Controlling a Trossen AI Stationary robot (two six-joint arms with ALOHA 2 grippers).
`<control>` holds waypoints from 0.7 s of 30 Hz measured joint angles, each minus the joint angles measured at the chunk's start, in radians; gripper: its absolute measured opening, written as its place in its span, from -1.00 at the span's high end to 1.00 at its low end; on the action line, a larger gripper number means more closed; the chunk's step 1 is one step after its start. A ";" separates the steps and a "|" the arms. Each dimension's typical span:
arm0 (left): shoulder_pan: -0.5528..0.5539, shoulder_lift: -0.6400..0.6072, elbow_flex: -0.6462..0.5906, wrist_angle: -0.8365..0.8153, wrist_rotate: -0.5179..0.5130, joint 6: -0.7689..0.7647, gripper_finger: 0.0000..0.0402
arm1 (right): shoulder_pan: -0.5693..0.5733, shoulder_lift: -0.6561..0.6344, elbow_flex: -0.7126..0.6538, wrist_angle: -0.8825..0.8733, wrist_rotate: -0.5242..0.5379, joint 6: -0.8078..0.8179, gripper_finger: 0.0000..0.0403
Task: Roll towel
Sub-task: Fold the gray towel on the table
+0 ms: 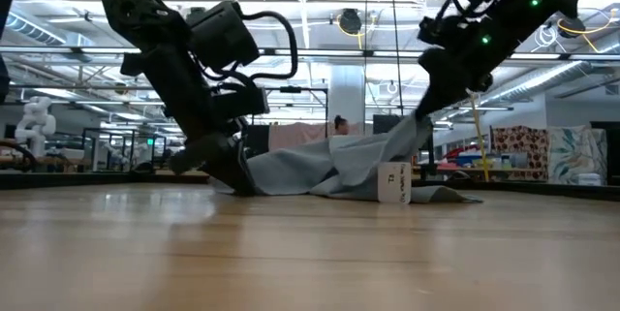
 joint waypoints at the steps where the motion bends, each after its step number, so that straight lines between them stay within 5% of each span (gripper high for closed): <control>1: 0.000 -0.006 -0.001 0.000 -0.028 0.001 0.93 | 0.000 0.000 0.000 -0.028 0.005 0.017 0.87; 8: -0.004 -0.112 0.041 0.010 -0.078 0.025 0.97 | 0.024 -0.020 0.000 -0.122 -0.032 0.076 0.50; 15: 0.020 -0.176 0.042 0.065 -0.066 0.027 0.97 | 0.193 -0.139 0.000 -0.116 -0.082 0.024 0.29; 21: 0.043 -0.174 0.041 0.065 -0.005 0.025 0.97 | 0.327 -0.031 -0.013 0.067 -0.159 -0.134 0.21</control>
